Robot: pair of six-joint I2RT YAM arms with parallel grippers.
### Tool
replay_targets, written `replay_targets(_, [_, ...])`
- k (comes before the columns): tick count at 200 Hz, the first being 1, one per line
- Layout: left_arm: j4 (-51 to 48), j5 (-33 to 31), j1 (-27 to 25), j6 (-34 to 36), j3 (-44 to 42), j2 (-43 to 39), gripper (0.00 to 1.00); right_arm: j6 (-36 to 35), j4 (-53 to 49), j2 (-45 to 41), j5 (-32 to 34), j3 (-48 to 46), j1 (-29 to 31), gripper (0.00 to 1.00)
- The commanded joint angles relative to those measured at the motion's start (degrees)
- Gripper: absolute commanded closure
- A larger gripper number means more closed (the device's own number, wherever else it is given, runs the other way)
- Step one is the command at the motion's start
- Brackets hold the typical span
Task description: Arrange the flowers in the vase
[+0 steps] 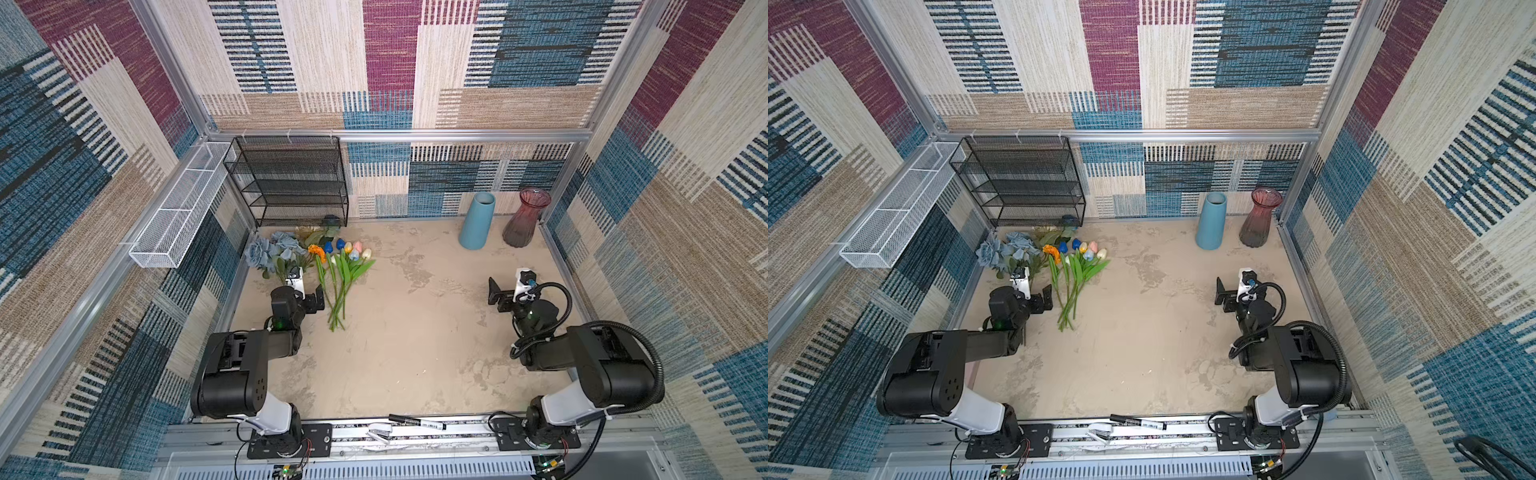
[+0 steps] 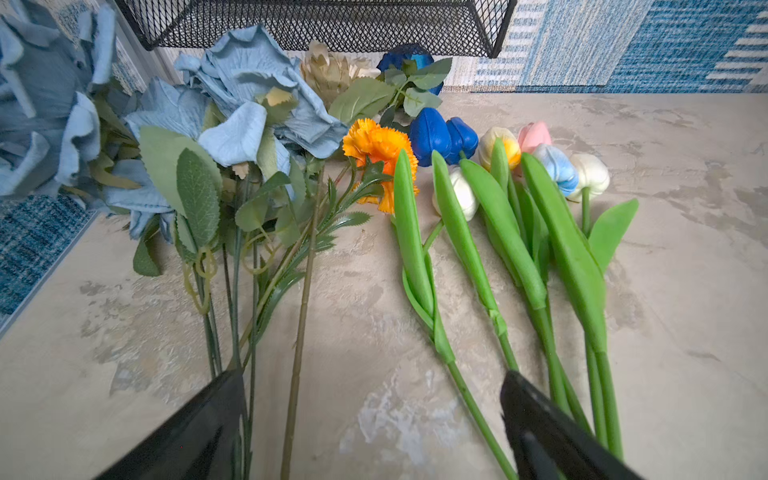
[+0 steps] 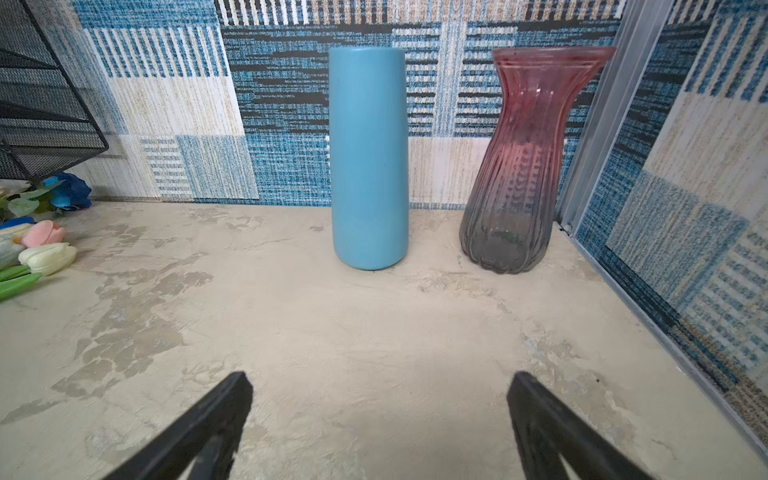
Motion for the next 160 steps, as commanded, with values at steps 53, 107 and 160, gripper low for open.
replay_targets(53, [0.25, 1.43, 0.33, 0.05, 0.67, 0.15, 0.01, 0.22, 0.80, -0.12, 0.02, 0.25, 0.00, 0.00])
replay_targets(107, [0.54, 1.43, 0.33, 0.12, 0.37, 0.02, 0.01, 0.35, 0.22, 0.07, -0.19, 0.56, -0.07, 0.00])
replay_targets(160, [1.07, 3.72, 1.03, -0.03, 0.07, 0.21, 0.01, 0.57, 0.44, 0.05, -0.72, 0.53, -0.34, 0.00])
